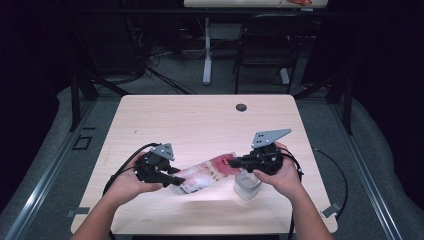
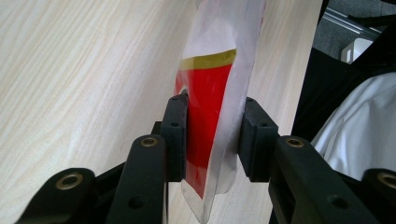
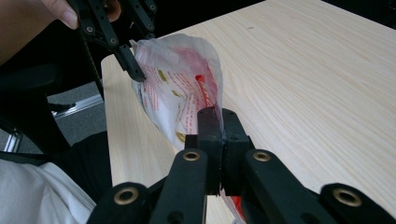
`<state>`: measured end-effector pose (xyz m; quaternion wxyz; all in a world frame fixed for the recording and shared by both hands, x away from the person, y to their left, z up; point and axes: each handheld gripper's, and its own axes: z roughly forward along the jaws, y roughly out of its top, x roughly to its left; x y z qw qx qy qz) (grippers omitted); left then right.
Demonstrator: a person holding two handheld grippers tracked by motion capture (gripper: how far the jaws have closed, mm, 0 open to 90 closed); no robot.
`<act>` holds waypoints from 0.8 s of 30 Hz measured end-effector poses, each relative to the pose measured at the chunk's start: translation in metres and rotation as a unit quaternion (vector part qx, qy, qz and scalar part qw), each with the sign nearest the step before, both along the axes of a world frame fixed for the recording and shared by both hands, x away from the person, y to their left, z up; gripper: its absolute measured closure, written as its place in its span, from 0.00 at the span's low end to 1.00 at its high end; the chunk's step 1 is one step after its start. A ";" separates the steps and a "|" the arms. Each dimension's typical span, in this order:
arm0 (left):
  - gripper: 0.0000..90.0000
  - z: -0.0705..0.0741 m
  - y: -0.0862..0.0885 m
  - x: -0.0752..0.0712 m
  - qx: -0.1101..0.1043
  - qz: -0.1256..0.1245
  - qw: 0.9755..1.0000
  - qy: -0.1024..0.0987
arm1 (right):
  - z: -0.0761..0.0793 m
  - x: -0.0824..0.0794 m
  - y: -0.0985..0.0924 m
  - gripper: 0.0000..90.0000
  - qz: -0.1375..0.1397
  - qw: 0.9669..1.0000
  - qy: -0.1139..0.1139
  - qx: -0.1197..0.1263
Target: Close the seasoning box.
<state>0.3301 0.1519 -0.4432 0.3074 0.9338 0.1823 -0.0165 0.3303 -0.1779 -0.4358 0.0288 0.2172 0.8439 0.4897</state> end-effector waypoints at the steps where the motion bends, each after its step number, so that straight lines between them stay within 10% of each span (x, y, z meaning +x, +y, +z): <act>1: 0.75 0.001 0.000 0.000 0.001 0.001 1.000 0.000 | 0.000 0.000 0.000 1.00 0.001 1.000 0.000 0.000; 24: 0.77 0.012 -0.002 0.003 0.003 -0.001 1.000 0.001 | -0.002 0.001 -0.005 0.99 -0.005 1.000 0.003 0.003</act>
